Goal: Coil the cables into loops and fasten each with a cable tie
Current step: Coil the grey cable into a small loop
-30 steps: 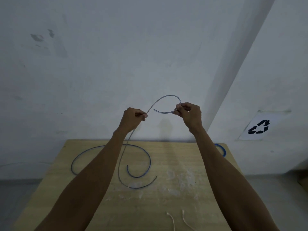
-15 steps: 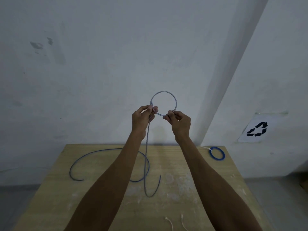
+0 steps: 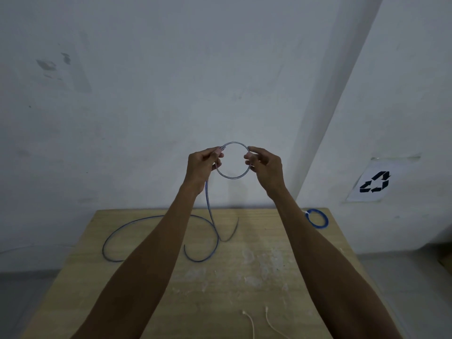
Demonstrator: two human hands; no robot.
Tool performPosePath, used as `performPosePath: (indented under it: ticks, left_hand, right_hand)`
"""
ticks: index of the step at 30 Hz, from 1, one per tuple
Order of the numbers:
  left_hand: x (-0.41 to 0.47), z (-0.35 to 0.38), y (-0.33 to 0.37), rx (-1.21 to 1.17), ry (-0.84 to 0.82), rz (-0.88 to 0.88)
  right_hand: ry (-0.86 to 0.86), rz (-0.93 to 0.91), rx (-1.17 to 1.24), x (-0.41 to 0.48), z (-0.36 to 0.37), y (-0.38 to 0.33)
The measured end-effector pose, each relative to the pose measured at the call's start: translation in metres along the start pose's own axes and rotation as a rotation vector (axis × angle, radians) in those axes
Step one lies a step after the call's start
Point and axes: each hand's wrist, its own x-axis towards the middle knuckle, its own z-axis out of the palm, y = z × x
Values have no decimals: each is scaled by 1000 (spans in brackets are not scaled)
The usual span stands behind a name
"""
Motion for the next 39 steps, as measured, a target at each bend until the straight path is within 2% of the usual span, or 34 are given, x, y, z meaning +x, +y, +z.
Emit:
performPosePath:
  ticks: [4, 9, 21, 28, 34, 39]
  left_hand:
    - [5, -3, 6, 27, -2, 26]
    - [9, -11, 12, -21, 17, 80]
    - [15, -22, 17, 46, -208, 94]
    - [20, -23, 18, 121, -251, 108]
    - [24, -22, 16, 70, -219, 110]
    - [31, -20, 14, -47, -124, 91]
  right_hand:
    - [-5, -26, -3, 3, -1, -4]
    - [-23, 39, 66, 3, -2, -3]
    - [-58, -20, 31, 8, -7, -10]
    - [-66, -34, -2, 9, -6, -9]
    - [-73, -27, -10, 11, -4, -9]
    - [-61, 34, 14, 11, 1, -5]
